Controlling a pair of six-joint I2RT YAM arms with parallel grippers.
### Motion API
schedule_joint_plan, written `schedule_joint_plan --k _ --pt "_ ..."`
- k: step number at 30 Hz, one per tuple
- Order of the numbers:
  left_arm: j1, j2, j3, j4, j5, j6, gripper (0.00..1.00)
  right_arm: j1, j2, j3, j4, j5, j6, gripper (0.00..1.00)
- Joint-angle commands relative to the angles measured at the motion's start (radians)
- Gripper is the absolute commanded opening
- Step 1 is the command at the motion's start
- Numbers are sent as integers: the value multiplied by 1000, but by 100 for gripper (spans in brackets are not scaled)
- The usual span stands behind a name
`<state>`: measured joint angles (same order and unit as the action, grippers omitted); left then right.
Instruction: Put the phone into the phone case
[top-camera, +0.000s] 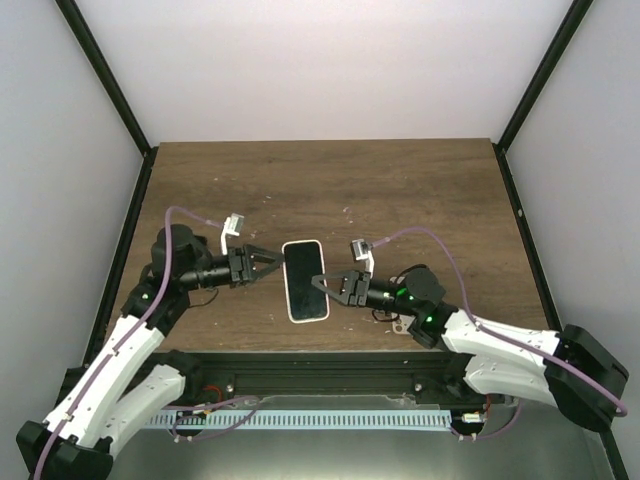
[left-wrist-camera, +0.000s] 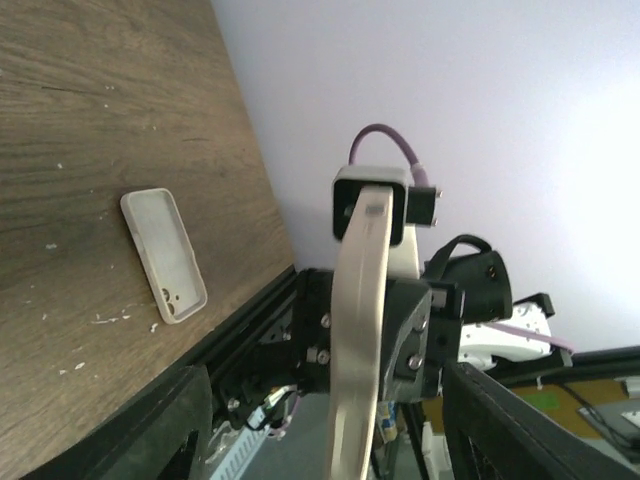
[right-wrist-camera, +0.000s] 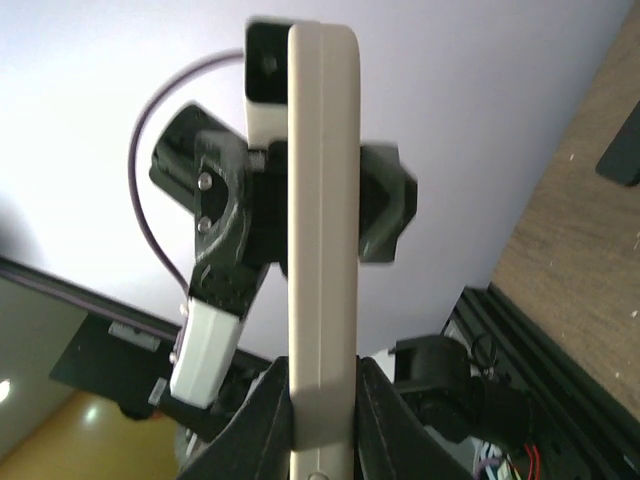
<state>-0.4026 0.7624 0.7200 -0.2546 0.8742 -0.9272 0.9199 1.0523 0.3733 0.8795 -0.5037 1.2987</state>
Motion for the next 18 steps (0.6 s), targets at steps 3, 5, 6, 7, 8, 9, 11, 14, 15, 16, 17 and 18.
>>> schedule_joint_plan --k 3,5,6,7,8,9,11,14,15,16,17,18 --pt "2 -62 -103 143 72 -130 70 4 -66 74 -33 198 -43 4" --pt "2 -77 -143 198 98 -175 70 5 -67 102 -64 230 -61 4" --pt "2 -82 -162 234 108 -193 70 5 -66 112 -78 249 -62 3" --pt "2 -85 -177 263 121 -212 70 5 -64 118 -88 267 -57 3" --pt "2 -85 -199 312 138 -239 70 5 -61 119 -85 282 -49 3" --pt "2 -83 -224 383 163 -296 70 5 -56 117 -70 294 -41 3" --pt "2 -80 -276 525 193 -387 70 5 -44 119 -49 307 -32 3" --pt "2 -83 -291 526 197 -378 70 5 -16 148 -58 299 -33 3" --pt "2 -83 -284 504 197 -362 70 5 -3 157 -58 292 -32 3" --pt "1 -82 -281 495 198 -354 70 5 10 166 -57 284 -28 3" --pt "1 -79 -279 496 202 -353 69 5 25 172 -45 276 -22 3" --pt "1 -75 -280 500 203 -352 67 5 37 176 -39 273 -16 3"
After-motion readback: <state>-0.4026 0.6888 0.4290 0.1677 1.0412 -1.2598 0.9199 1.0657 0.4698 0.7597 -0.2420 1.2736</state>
